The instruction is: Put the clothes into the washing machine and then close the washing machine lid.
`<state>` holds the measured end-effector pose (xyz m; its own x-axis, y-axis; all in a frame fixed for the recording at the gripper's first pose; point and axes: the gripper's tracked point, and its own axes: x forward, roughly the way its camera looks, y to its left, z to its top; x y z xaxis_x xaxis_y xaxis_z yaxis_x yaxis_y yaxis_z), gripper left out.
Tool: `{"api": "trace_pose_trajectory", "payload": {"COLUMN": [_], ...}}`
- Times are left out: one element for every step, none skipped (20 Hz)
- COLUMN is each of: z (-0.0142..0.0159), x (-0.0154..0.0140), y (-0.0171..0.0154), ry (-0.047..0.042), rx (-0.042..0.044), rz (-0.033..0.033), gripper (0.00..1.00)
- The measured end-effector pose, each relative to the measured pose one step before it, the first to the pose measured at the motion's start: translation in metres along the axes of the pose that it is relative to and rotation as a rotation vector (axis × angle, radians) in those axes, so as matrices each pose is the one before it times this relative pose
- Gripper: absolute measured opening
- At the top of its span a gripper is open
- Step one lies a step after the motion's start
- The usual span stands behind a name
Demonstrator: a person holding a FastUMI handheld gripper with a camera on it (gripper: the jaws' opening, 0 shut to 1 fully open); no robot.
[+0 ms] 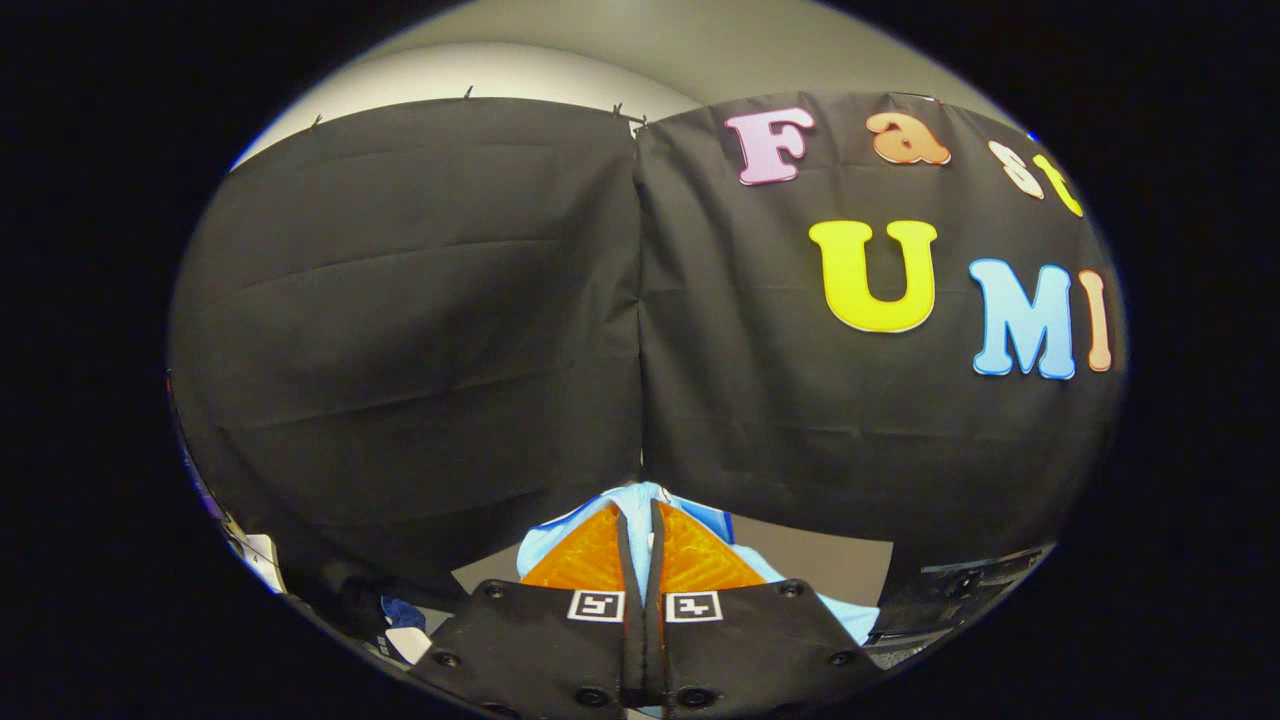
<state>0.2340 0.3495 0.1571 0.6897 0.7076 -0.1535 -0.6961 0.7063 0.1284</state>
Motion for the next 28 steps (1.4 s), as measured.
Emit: {"api": "trace_pose_trajectory", "payload": {"z": [0.0053,0.00473,0.00485,0.0039,0.00296,0.00385,0.00439,0.00167,0.00188,0.00074,0.0006,0.00129,0.00112,0.00054,0.00072,0.00053,0.00052,0.00083,-0.00042,-0.00153,-0.00085,-0.00136,-0.00123,-0.00172,0.00019,0.00015,0.00035,-0.00074], "x": [-0.00285,-0.00214,-0.00188,-0.00146,-0.00113,-0.00204,-0.00137,-0.00289,-0.00333,-0.00307,-0.00432,-0.00326,-0.00471,-0.00479,-0.00543,-0.00456,-0.00492,-0.00459,-0.00468,-0.00357,-0.00434,-0.00404,-0.00384,-0.00364,-0.00438,-0.00473,-0.00435,-0.00314], "y": [0.00034,-0.00043,-0.00109,0.00047,-0.00082,-0.00015,-0.00293,-0.00257,-0.00347,-0.00428,-0.00549,-0.00585,-0.00782,-0.00872,-0.00875,-0.01016,-0.01183,-0.01155,-0.0116,-0.0118,-0.01234,-0.01222,-0.01194,-0.01098,-0.01172,-0.01166,-0.01202,-0.01155], "ry": [-0.01225,-0.00582,-0.00537,-0.00283,-0.00172,-0.0043,-0.00591,-0.00123,-0.00206,-0.00459,-0.0013,-0.00345,-0.00271,-0.00115,-0.00164,-0.00229,-0.00351,-0.00257,-0.00139,-0.00036,-0.00004,-0.00021,0.00176,0.00202,0.00059,-0.00261,-0.00307,-0.00124], "rx": [0.00263,0.00017,0.0017,0.00356,0.00578,0.00307,-0.00444,-0.00561,-0.00133,0.00185,0.00187,-0.00053,-0.00432,-0.00409,-0.00254,-0.00231,-0.00268,-0.00094,0.00232,0.00399,0.00554,0.00751,0.00675,0.00582,0.00222,0.00087,0.00459,0.00642], "rz": [0.00568,0.00208,0.00341,0.00475,0.00294,0.00179,-0.00057,-0.0029,-0.00063,-0.0027,-0.00416,-0.00539,-0.00835,-0.00976,-0.00992,-0.01225,-0.01505,-0.01555,-0.01444,-0.01445,-0.01442,-0.01531,-0.01529,-0.01244,-0.01338,-0.01465,-0.01422,-0.01428], "gripper": [0.01,0.01,0.01,0.01,0.01,0.01,0.01,0.01,0.01,0.01,0.01,0.01,0.01,0.01,0.01,0.01,0.01,0.01,0.01,0.01,0.01,0.01,0.01,0.01,0.01,0.01,0.01,0.01]}}
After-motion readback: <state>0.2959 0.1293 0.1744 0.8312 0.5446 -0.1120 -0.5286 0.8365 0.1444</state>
